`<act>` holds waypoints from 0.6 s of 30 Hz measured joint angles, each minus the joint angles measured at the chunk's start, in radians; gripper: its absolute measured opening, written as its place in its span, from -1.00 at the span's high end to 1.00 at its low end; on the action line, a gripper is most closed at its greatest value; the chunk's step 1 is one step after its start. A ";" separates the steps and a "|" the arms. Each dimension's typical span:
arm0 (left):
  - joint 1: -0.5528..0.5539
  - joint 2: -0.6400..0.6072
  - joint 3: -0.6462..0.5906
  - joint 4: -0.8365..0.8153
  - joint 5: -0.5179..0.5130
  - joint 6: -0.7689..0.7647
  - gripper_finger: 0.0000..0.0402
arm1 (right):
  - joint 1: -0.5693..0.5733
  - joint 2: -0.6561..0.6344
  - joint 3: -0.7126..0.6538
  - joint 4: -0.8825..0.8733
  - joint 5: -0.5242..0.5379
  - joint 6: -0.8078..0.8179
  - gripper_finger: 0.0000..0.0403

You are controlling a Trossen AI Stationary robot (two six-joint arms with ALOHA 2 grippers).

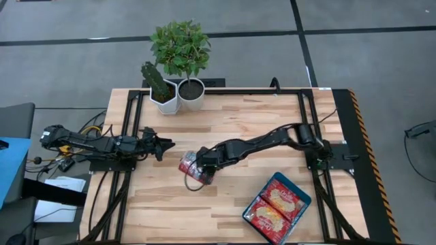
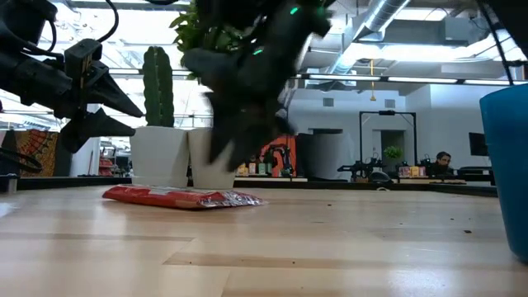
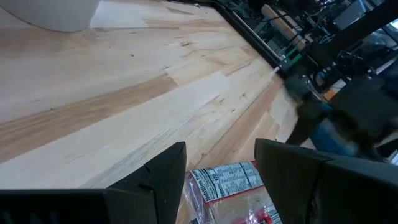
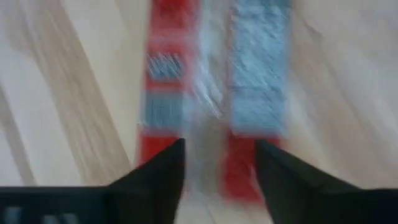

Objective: Sort popcorn bags into baskets
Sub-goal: Put the red popcorn bag into the blue bin

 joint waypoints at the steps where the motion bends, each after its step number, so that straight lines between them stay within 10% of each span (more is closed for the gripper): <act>1: 0.000 0.000 0.000 0.000 0.000 0.002 0.09 | -0.002 0.018 0.002 0.014 -0.001 0.015 -0.12; 9: 0.000 0.012 0.000 -0.001 0.003 0.012 0.09 | -0.002 0.108 0.008 0.014 -0.007 0.071 -0.36; 18: 0.000 0.014 0.000 0.000 -0.002 0.012 0.09 | -0.007 0.108 0.007 -0.093 -0.032 0.071 0.71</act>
